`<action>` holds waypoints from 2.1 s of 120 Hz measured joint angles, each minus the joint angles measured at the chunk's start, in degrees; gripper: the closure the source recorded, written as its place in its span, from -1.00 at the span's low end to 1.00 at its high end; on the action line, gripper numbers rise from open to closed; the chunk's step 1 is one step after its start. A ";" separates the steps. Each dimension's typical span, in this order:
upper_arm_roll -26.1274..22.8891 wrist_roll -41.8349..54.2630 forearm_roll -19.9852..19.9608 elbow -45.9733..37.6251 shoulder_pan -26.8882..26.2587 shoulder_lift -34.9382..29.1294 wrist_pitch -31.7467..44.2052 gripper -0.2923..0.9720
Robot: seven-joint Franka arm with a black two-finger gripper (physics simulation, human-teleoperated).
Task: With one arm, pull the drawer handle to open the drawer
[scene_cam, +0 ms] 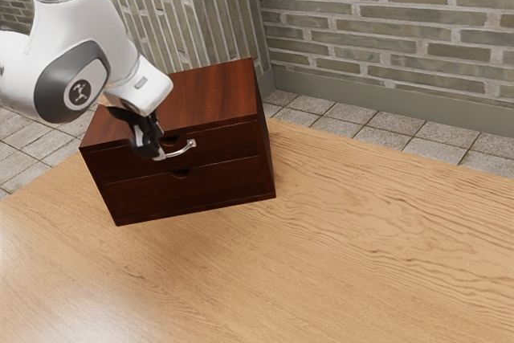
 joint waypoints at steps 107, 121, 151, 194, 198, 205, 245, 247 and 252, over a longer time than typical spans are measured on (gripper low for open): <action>1.10 -1.47 -0.20 0.78 0.19 6.66 4.89 0.25; 1.29 -1.40 -0.20 0.67 0.32 6.68 5.07 0.31; 1.36 -0.93 -0.16 -1.53 0.05 4.83 5.19 0.47; 1.40 -0.30 -0.22 -7.61 -0.76 -0.75 5.02 0.56; 1.43 -0.21 -0.25 -8.12 -0.94 -1.32 4.96 0.58; 1.43 -0.09 -0.29 -8.89 -1.18 -2.13 4.94 0.60; -0.37 -0.05 -0.99 -11.76 -0.13 -4.98 5.32 0.62; -0.44 -0.06 -1.04 -12.00 -0.12 -5.20 5.34 0.62; -0.66 -0.08 -1.14 -12.55 -0.06 -5.75 5.36 0.61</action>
